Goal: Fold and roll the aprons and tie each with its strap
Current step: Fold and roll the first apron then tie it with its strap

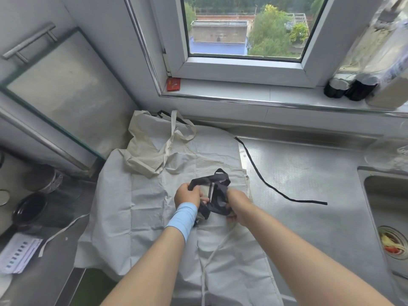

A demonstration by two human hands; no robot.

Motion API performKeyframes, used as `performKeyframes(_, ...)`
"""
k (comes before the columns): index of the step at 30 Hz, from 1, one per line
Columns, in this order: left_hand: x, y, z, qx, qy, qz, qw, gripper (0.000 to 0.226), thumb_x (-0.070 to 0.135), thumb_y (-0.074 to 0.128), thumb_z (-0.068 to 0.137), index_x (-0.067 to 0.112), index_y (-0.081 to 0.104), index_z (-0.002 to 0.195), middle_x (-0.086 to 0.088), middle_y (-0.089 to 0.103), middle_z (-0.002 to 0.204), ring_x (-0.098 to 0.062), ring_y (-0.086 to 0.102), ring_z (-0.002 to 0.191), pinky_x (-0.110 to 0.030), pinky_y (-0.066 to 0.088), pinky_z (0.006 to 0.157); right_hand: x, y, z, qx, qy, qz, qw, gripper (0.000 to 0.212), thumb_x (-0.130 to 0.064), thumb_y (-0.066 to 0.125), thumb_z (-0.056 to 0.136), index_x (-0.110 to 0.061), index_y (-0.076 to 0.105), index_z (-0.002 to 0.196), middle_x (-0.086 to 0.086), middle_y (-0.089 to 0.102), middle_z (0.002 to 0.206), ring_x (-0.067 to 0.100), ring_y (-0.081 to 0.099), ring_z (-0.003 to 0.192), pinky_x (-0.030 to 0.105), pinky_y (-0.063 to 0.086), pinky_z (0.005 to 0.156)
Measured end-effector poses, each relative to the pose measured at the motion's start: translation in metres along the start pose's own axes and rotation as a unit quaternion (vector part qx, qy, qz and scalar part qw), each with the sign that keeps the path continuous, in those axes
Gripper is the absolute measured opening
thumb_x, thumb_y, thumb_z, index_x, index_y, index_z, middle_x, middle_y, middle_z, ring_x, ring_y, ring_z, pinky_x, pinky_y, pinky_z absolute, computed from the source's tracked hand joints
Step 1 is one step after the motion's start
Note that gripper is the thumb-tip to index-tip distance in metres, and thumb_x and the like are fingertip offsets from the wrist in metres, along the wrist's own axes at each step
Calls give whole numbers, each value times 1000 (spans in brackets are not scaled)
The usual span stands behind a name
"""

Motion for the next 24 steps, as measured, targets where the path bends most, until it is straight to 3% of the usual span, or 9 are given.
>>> performKeyframes(3, 5, -6, -4, 21, 15, 98, 995, 10, 22, 61, 85, 12, 59, 88, 5, 66, 63, -11, 64, 44, -13, 46, 45, 1, -4, 1, 32, 0, 117, 993, 25, -27, 54, 82, -9, 67, 93, 14, 65, 76, 27, 59, 64, 27, 44, 53)
performKeyframes(5, 6, -9, -3, 24, 16, 144, 989, 13, 27, 62, 85, 14, 61, 87, 3, 68, 68, -14, 67, 51, -15, 44, 47, 6, -15, 2, 76, -16, 213, 974, 20, -22, 57, 85, -3, 63, 83, 10, 60, 68, 25, 55, 59, 31, 45, 57)
performKeyframes(7, 9, -7, 1, 14, 18, 214, 977, 18, 29, 59, 85, 12, 64, 84, -5, 72, 74, -23, 70, 70, -22, 47, 59, 9, -23, 1, 81, -21, 349, 933, 23, -15, 48, 93, -10, 50, 71, 8, 53, 61, 23, 50, 53, 34, 49, 61)
performKeyframes(10, 15, -2, 7, 8, 21, 319, 947, 23, 28, 58, 85, 6, 64, 87, -7, 62, 80, -28, 56, 74, -28, 43, 65, 10, -37, 5, 83, -33, 453, 887, 20, -3, 34, 90, -12, 42, 74, 10, 43, 61, 23, 43, 51, 35, 47, 57)
performKeyframes(13, 18, 5, 12, -15, 25, 414, 910, 24, 33, 59, 88, 9, 61, 88, -6, 61, 87, -27, 55, 79, -30, 44, 67, 11, -52, 3, 93, -24, 408, 908, 18, -6, 31, 84, -16, 42, 74, 4, 35, 55, 19, 32, 46, 27, 38, 52)
performKeyframes(16, 17, 9, 21, -35, 13, 457, 889, 45, 45, 59, 89, 8, 62, 115, -11, 51, 127, -31, 56, 110, -37, 48, 88, 8, -60, -3, 76, -18, 367, 927, 18, -19, 36, 85, -19, 38, 67, 0, 31, 50, 18, 27, 42, 23, 34, 47)
performKeyframes(19, 13, 12, 25, -57, 24, 475, 878, 49, 46, 58, 86, 10, 60, 120, -12, 51, 129, -33, 53, 115, -39, 47, 95, 12, -72, -6, 103, -10, 324, 940, 18, -13, 36, 91, -15, 42, 73, 3, 32, 56, 18, 29, 41, 24, 41, 42)
performKeyframes(21, 11, 12, 24, -80, 49, 438, 894, 46, 45, 59, 85, 11, 57, 116, -10, 58, 119, -33, 57, 108, -37, 46, 93, 13, -78, -7, 106, -8, 321, 941, 17, -12, 36, 93, -14, 46, 80, 3, 33, 59, 19, 29, 45, 26, 42, 47)
performKeyframes(24, 19, 4, 18, -119, 108, 282, 946, 34, 32, 63, 90, 9, 55, 113, -6, 62, 104, -23, 58, 92, -26, 42, 78, 19, -86, -1, 105, 8, 309, 945, 19, -9, 36, 95, -14, 50, 83, 2, 36, 61, 18, 32, 48, 29, 44, 55)
Point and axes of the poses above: each hand's wrist, its own z-axis towards the middle knuckle, its own y-axis out of the palm, x = y × z, the point moved 6 cm from there along z, towards the middle knuckle
